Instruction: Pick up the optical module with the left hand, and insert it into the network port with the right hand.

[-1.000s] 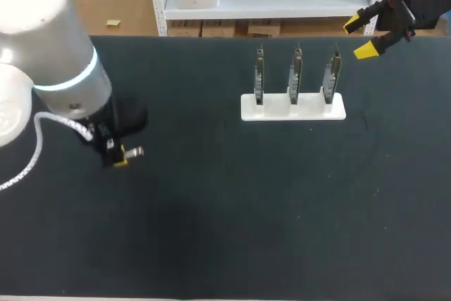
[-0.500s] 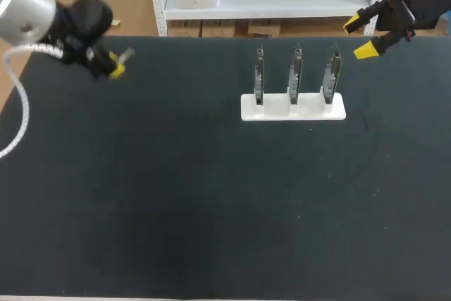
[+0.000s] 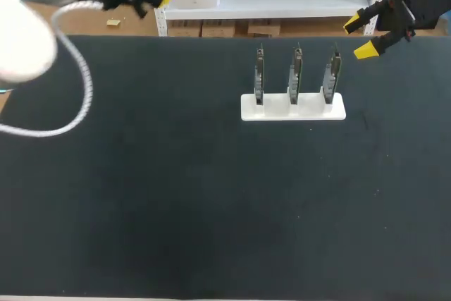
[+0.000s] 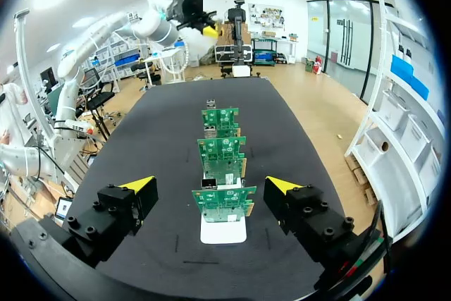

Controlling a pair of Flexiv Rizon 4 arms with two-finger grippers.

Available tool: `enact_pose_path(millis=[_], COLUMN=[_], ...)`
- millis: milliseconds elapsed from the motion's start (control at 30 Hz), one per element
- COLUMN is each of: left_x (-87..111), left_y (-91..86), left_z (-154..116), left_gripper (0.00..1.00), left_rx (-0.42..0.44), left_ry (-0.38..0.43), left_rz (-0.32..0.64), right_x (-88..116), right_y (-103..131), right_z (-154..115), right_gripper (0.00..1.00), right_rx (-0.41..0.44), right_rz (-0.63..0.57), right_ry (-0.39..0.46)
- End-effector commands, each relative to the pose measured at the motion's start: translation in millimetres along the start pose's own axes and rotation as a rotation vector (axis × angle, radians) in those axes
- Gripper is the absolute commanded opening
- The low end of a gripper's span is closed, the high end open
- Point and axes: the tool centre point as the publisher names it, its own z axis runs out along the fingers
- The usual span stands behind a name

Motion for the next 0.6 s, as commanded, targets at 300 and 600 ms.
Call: enact_pose_path(millis=[300, 600], left_x=[-101.9, -140.2], left_y=[-30.5, -78.2], left_z=[103.2, 136.2], left_gripper=[0.0, 0.0], left_rx=[0.265, 0.375], left_ry=[-0.397, -0.521], left_rz=[0.07, 0.069], right_x=[-0.3, -0.3], right_y=[1.7, 1.7], right_z=[0.2, 0.2], right_gripper=[1.0, 1.0], right_rx=[0.004, 0.004], right_rz=[0.0, 0.0], right_ry=[0.001, 0.001])
